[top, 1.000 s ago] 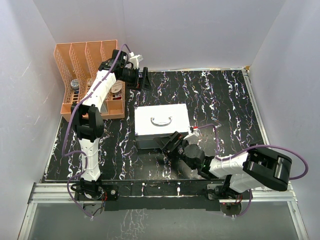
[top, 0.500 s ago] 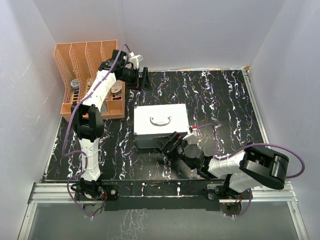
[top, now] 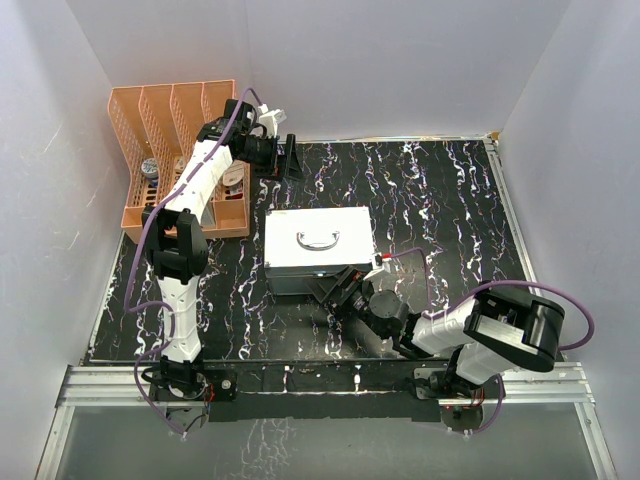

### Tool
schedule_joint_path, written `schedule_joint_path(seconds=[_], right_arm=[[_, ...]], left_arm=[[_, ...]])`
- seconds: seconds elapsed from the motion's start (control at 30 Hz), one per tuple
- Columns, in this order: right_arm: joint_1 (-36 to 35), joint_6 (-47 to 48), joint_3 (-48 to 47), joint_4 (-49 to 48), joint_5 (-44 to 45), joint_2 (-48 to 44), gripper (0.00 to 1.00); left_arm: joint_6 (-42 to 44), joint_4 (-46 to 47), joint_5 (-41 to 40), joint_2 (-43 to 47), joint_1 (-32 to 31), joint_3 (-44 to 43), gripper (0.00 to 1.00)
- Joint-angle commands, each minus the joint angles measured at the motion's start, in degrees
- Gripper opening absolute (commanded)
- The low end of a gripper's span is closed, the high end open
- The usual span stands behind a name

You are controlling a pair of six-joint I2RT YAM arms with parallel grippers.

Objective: Organize the medicine kit
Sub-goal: Close the medicine box at the center of the board.

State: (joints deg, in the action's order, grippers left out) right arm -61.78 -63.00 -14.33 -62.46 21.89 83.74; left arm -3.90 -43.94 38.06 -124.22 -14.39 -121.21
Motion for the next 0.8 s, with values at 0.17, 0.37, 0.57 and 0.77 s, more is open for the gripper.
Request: schedule_joint_path(seconds=[0.17,0.37,0.57,0.77], right_arm=[[-0.27,2.01,0.25,-7.76,-0.48,0.58,0.98],[-0.27,1.83,0.59,-7.97,-1.70,0.10,0.98],[-0.36,2.80,0.28,-9.05,-2.92,0.49,0.98],[-0.45,3.97,-0.05,-9.76,-4.01,0.93,0.98]], left_arm=[[-0.46,-0.82,0.63,0.21,-0.28,-2.00,0.97],[-0.01,-1.24,0.60,0.30,-0.19,-1.88,0.97],[-0.06,-1.23,0.56,0.45,-0.20,-1.66,0.97],[0.12,-1.41,0.62,0.56,-0.20,-1.58,0.97]])
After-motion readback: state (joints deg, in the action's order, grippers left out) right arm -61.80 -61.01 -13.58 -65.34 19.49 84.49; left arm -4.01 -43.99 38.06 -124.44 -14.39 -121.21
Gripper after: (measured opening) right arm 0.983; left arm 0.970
